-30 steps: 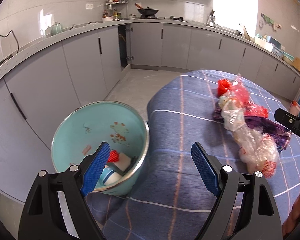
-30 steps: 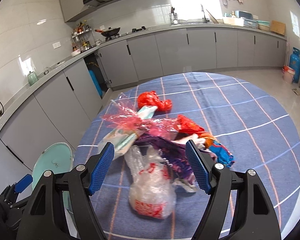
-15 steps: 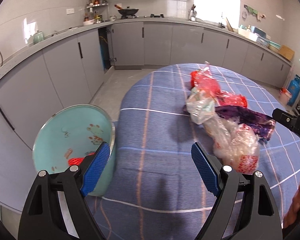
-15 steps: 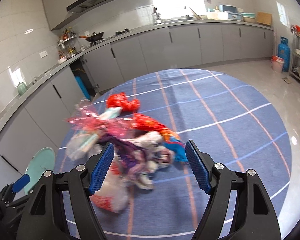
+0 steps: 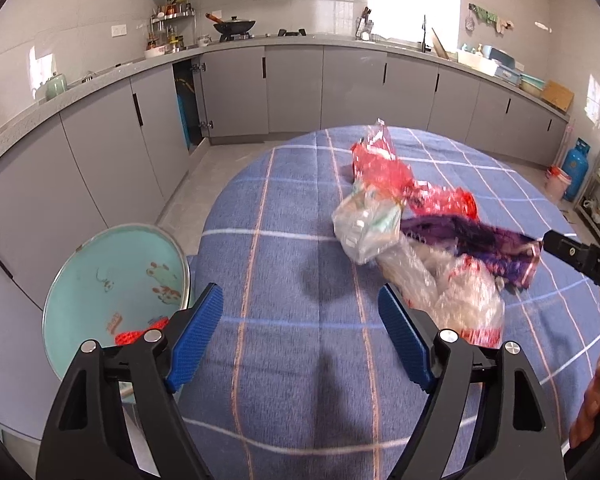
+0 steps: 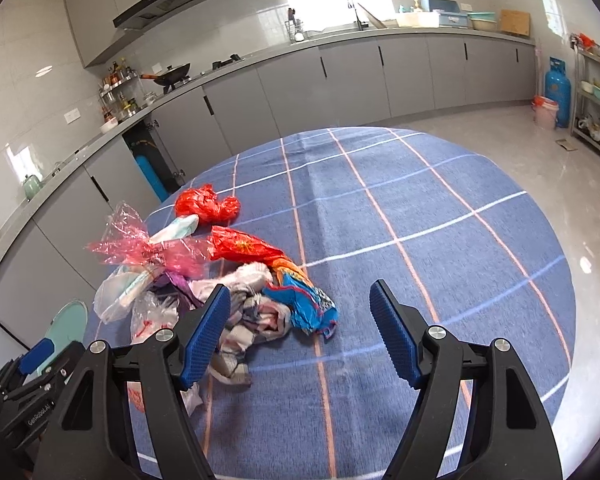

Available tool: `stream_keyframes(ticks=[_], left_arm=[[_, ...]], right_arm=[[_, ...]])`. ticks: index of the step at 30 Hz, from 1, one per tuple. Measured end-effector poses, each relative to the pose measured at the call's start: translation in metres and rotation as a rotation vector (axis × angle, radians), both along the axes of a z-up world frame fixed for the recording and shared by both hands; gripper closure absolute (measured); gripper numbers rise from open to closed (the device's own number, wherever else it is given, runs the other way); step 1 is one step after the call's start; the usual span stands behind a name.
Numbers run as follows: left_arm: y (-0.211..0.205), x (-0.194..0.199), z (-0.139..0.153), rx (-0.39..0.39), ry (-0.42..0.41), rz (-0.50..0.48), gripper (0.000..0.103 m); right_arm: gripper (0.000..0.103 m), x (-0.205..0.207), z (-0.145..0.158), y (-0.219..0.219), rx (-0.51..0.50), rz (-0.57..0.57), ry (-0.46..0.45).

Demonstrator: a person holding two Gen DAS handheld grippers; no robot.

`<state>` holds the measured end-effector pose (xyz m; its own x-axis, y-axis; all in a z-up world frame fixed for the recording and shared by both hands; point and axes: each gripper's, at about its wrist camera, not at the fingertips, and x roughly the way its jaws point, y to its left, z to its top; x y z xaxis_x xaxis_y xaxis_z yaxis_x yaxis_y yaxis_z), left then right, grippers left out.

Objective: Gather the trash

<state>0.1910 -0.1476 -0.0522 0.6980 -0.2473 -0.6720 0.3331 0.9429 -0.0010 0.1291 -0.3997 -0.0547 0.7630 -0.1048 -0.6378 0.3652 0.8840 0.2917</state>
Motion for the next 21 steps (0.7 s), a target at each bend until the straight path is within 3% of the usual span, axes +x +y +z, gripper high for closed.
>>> stream_keyframes(ticks=[4,6,8,21], left_arm=[[-0.003,0.012,0.004,-0.009,-0.011,-0.003,0.026],[-0.005,0.018,0.004,-0.009,-0.016,-0.004,0.028],[-0.007,0.024,0.004,-0.012,-0.019,-0.009,0.030],[-0.042,0.071,-0.010,-0.030,0.014,-0.075,0.030]], right_arm=[[0.033,0.004,-0.003,-0.007,-0.004,-0.013,0.009],[0.041,0.005,-0.007,-0.013,-0.002,-0.016,0.023],[0.042,0.008,-0.011,-0.020,0.011,-0.017,0.041],[0.044,0.050,-0.041,-0.024,0.075,0.062,0.132]])
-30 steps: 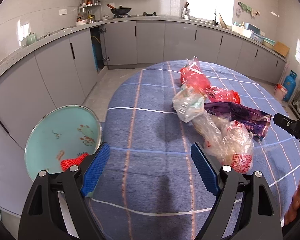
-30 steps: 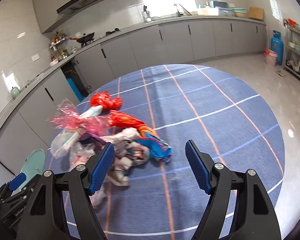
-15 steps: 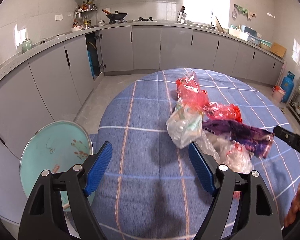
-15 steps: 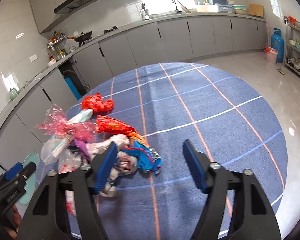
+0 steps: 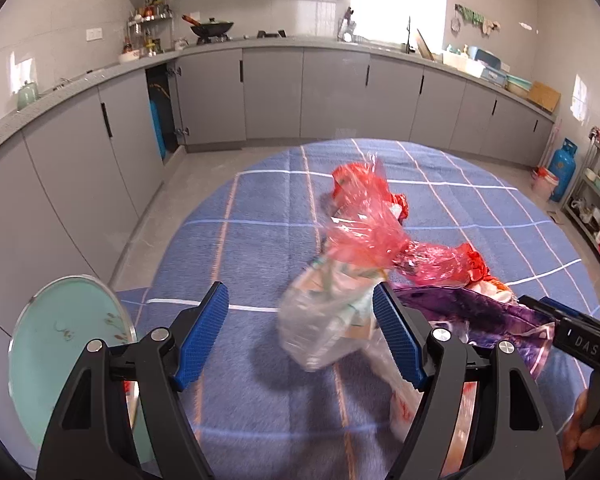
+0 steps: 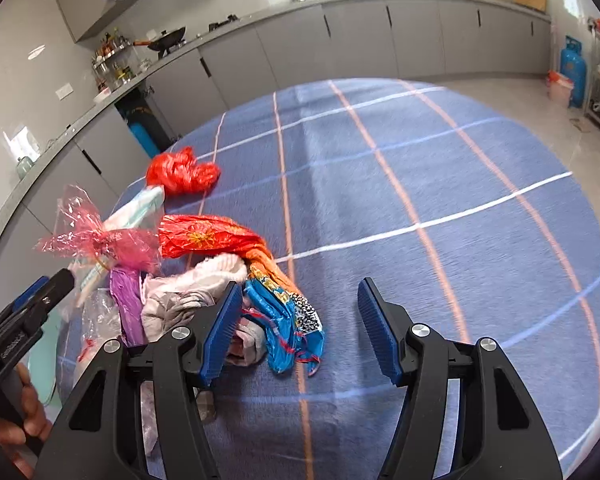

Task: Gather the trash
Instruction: 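Grasp the clear plastic bag with the left tool while the right tool grasps the red-blue wrapper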

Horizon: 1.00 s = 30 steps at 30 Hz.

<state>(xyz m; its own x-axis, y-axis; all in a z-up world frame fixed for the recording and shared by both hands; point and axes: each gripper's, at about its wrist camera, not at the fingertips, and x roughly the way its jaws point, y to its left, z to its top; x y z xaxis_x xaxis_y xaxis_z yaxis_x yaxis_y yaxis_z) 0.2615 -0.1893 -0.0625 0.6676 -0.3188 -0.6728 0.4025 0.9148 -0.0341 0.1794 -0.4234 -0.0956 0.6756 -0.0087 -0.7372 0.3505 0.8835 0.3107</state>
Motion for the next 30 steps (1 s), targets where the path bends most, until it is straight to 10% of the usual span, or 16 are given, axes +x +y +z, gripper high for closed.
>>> stream_keyframes(ticks=[12,16,30], left_arm=[[-0.014,0.009,-0.011,0.012,0.001,-0.091,0.056],[-0.009,0.000,-0.004,0.000,-0.013,-0.112,0.074],[0.030,-0.047,0.035,-0.081,-0.108,-0.091,0.077]], right_arm=[[0.079,-0.003,-0.002,0.002,0.051,0.071,-0.002],[0.081,-0.016,0.011,-0.001,0.035,0.027,-0.059],[0.081,-0.055,0.058,0.007,-0.055,-0.059,-0.216]])
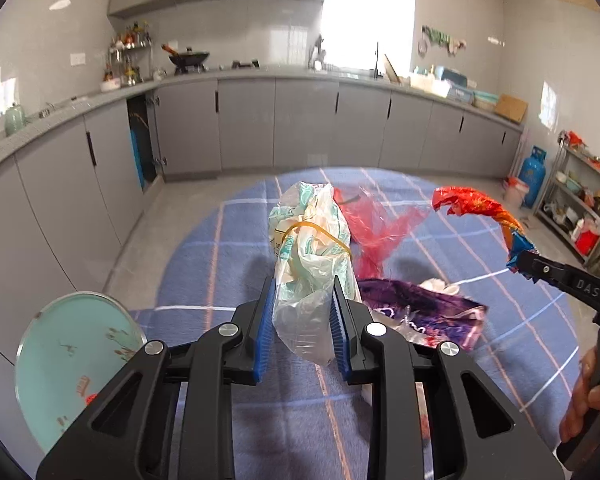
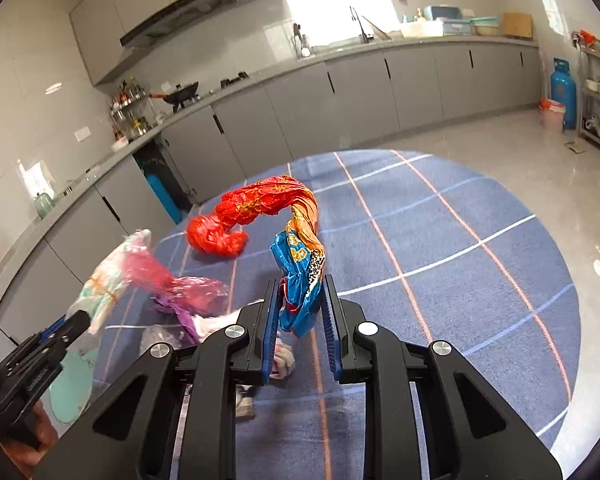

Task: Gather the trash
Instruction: 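Grasp the clear plastic bag with the left tool while the right tool grasps the red-blue wrapper, then carry the clear bag and red-blue wrapper in both tools over the teal bin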

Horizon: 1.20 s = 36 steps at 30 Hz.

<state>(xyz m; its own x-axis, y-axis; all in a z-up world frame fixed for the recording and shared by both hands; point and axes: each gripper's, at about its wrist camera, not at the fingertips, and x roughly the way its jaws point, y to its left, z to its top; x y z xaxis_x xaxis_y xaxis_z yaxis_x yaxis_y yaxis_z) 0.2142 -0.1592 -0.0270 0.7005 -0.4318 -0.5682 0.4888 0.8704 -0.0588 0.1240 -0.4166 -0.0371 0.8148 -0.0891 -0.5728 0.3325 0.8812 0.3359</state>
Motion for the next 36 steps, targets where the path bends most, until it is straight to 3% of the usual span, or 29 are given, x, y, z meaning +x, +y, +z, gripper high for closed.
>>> stream_keyframes(ticks=[11,20,36], left_arm=[[0.045,-0.027,0.017,-0.065,-0.026,0.077,0.077],[0.077,-0.034,0.018,-0.074,-0.029,0.138,0.077],[0.152,-0.038,0.016,-0.083,-0.024,0.294,0.077]], right_arm=[[0.081,-0.002,0.015,0.037,-0.013,0.053,-0.043],[0.081,0.006,0.022,0.074,-0.016,0.117,-0.051],[0.081,0.039,0.026,0.176,-0.017,0.334,-0.042]])
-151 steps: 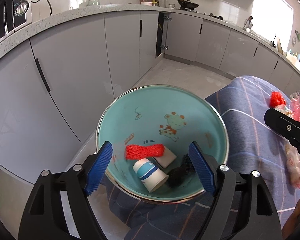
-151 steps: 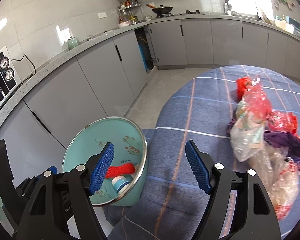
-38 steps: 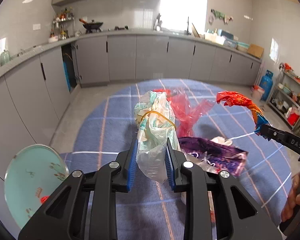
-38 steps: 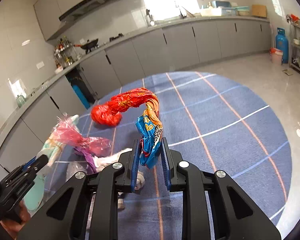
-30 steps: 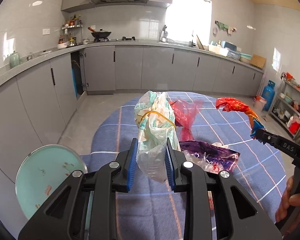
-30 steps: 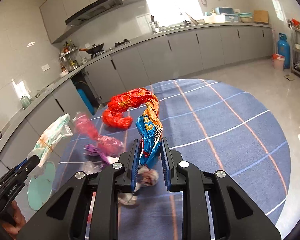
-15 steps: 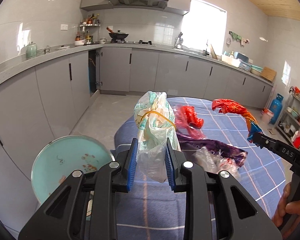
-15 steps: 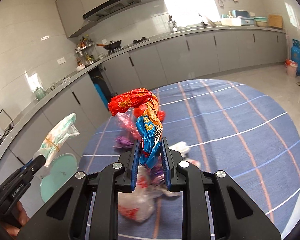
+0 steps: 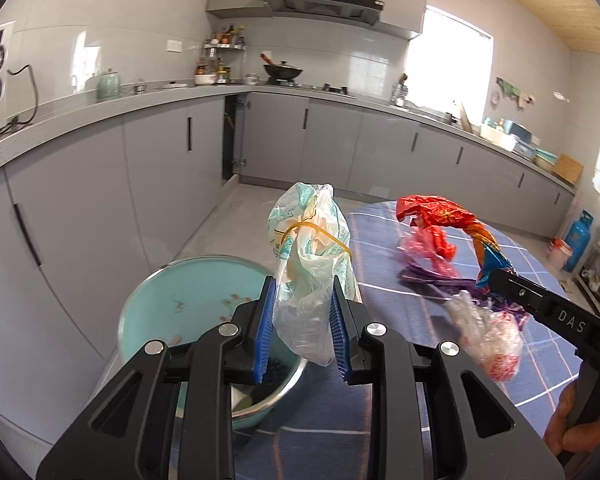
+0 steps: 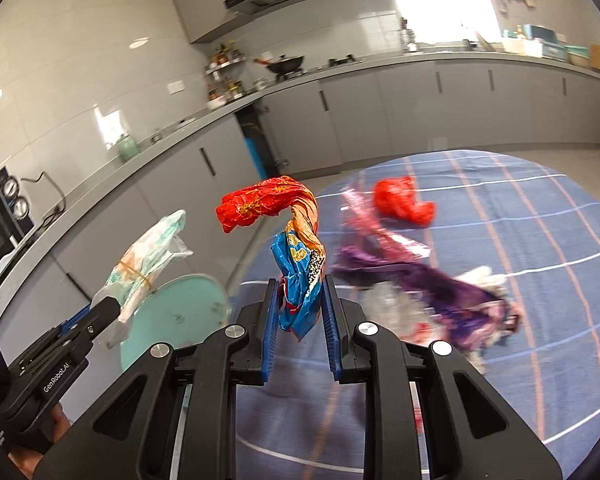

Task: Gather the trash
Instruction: 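Carry the clear bag and red-blue wrapper in both tools over the teal bin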

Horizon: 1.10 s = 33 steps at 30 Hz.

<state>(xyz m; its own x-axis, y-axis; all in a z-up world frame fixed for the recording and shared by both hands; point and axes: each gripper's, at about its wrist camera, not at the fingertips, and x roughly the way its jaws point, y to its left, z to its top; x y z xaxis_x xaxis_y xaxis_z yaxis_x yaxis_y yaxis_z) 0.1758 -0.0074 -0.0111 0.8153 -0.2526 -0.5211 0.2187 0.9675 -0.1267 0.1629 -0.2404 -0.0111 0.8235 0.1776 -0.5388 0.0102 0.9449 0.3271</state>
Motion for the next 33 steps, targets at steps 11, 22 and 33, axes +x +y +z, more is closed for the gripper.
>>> stream_keyframes(ticks=[11,22,33], left_arm=[[0.055,0.003,-0.014,-0.010,0.037,0.118,0.077],[0.082,0.011,-0.035,-0.022,0.095,0.164,0.077],[0.095,0.030,-0.063,-0.004,0.190,0.193,0.077]], right_arm=[[0.081,0.019,-0.007,0.060,-0.020,0.116,0.026],[0.081,0.040,-0.023,0.112,-0.041,0.196,0.078],[0.081,0.060,-0.050,0.144,-0.059,0.241,0.149]])
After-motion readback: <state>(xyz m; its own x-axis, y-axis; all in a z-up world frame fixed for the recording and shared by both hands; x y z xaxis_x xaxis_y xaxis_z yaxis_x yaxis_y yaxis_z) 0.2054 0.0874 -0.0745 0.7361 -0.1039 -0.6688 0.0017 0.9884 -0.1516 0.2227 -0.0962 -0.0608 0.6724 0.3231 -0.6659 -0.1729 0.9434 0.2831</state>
